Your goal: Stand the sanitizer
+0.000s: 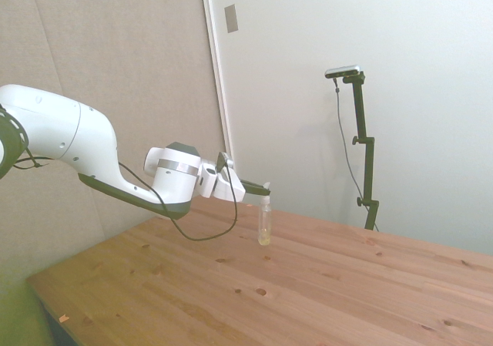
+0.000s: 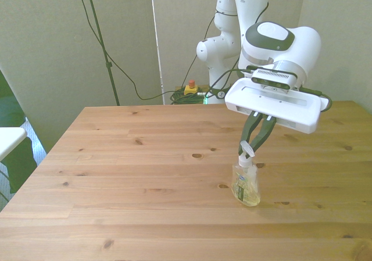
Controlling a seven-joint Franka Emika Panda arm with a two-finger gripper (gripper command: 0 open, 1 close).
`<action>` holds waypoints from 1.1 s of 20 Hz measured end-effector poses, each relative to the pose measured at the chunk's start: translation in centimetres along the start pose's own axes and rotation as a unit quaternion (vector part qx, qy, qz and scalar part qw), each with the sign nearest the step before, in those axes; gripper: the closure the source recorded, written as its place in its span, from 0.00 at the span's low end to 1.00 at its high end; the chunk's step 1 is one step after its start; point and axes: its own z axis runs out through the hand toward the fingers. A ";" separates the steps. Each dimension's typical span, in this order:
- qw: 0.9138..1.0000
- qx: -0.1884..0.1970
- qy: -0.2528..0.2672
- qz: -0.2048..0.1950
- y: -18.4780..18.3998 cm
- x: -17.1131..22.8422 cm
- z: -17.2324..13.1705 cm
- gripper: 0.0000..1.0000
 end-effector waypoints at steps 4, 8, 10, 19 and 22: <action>1.000 -0.004 -0.001 -0.002 0.4 -0.2 0.1 0.00; 1.000 -0.005 -0.002 -0.003 0.6 -0.3 0.1 0.00; 1.000 -0.005 -0.003 -0.004 0.7 -0.4 0.1 0.00; 0.999 -0.015 -0.031 -0.009 2.5 -1.2 -0.1 0.00; 0.997 -0.032 -0.076 -0.002 3.1 -1.0 -0.9 0.00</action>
